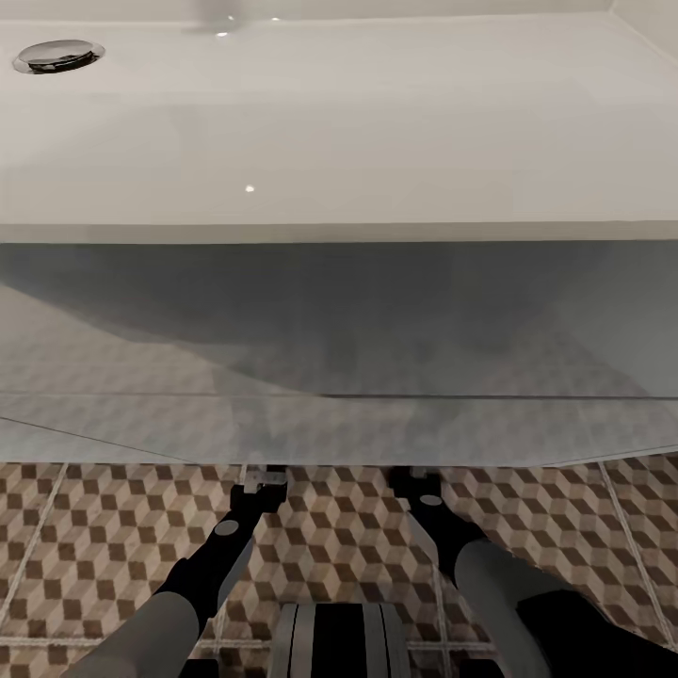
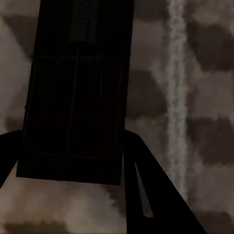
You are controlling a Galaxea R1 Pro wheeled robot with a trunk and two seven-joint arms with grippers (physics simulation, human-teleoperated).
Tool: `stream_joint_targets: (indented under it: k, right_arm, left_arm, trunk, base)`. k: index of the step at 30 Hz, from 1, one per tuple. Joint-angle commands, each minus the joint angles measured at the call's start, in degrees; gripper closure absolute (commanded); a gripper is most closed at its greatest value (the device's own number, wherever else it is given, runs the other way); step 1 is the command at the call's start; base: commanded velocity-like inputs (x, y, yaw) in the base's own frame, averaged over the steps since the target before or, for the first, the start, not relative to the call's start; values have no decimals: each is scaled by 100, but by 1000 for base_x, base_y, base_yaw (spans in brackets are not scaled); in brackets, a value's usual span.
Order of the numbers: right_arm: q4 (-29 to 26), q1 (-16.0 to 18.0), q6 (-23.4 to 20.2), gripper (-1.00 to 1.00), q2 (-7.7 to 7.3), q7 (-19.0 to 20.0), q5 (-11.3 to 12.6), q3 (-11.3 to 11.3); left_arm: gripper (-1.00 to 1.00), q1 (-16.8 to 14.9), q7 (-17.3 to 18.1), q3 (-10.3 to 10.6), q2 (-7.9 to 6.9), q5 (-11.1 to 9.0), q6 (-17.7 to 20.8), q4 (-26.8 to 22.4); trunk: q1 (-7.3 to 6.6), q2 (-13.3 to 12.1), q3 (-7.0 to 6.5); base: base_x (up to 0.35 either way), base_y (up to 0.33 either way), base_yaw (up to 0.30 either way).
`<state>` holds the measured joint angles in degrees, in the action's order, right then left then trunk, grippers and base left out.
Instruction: Take the four mousetraps from the cabinet in the bathroom and place them on the bathroom floor. Make sure all four end up on the same floor surface, and ensure that at least two of them are either under or directly next to the same bathroom sink.
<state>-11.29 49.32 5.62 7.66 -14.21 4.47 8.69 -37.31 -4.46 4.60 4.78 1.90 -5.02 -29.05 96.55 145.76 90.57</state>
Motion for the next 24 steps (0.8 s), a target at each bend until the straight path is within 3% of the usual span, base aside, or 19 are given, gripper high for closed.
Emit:
stream_joint_targets:
  k: [1,20,24]
  right_arm:
    - [64,32,55,100,10,-23,68,45]
    - [344,145,192,100,50,214,117,27]
    - [358,147,188,100,45,223,122,21]
  left_arm:
    - [100,-3,-64,32,-3,30,-17,4]
    - [100,-119,-50,28,5,14,-8,135]
    - [100,-336,-29,27,12,-1,-1,424]
  trunk:
    - [-1,1,3]
    - [-1,1,3]
    - [-1,1,3]
  base:
    - [0,0,0]
    - [0,0,0]
    - [0,0,0]
